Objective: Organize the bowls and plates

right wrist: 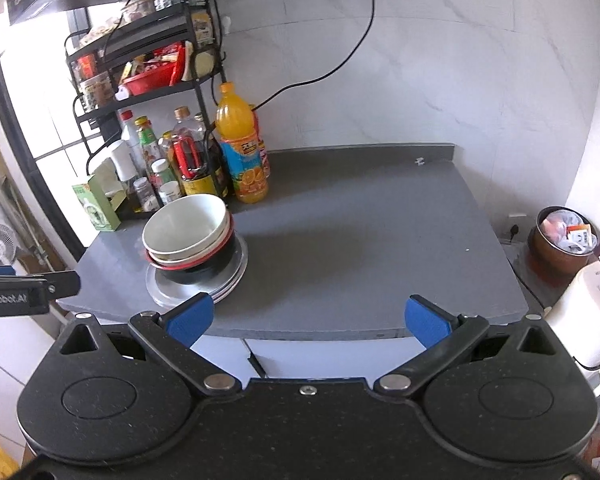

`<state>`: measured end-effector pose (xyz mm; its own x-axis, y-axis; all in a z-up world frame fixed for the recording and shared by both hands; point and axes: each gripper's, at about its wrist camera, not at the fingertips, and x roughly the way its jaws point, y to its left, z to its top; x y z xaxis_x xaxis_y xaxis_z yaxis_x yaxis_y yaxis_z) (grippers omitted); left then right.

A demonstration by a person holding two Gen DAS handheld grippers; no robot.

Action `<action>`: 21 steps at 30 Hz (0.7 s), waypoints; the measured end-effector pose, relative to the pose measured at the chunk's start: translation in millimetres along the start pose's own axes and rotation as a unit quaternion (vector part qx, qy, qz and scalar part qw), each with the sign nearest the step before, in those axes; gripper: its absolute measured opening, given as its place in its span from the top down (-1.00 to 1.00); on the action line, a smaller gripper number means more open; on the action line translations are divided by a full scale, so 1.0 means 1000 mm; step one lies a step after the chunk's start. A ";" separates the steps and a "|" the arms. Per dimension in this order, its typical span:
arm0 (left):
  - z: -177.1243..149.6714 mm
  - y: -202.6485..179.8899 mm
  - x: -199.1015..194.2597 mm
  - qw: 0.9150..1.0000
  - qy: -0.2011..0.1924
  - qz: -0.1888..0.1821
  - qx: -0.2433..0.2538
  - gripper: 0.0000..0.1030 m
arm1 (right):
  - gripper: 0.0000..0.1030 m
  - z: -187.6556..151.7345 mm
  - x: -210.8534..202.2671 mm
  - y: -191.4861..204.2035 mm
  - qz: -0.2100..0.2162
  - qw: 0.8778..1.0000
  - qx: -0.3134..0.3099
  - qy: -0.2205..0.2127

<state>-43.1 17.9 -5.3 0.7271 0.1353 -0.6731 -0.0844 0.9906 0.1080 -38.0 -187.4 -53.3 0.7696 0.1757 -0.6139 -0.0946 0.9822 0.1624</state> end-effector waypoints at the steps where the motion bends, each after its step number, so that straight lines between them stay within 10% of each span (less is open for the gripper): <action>1: -0.001 0.000 -0.001 1.000 0.000 0.001 0.001 -0.99 | -1.00 0.000 0.000 0.001 0.000 1.000 -0.003 0.002; 21: -0.006 -0.009 -0.008 1.000 -0.002 -0.003 0.008 -0.99 | -1.00 -0.004 -0.008 -0.002 -0.006 1.000 -0.010 0.010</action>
<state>-52.4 8.0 -5.5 0.7309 0.1289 -0.6702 -0.0695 0.9909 0.1149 -47.1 -190.7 -52.0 0.7577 0.1643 -0.6316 -0.0973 0.9854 0.1396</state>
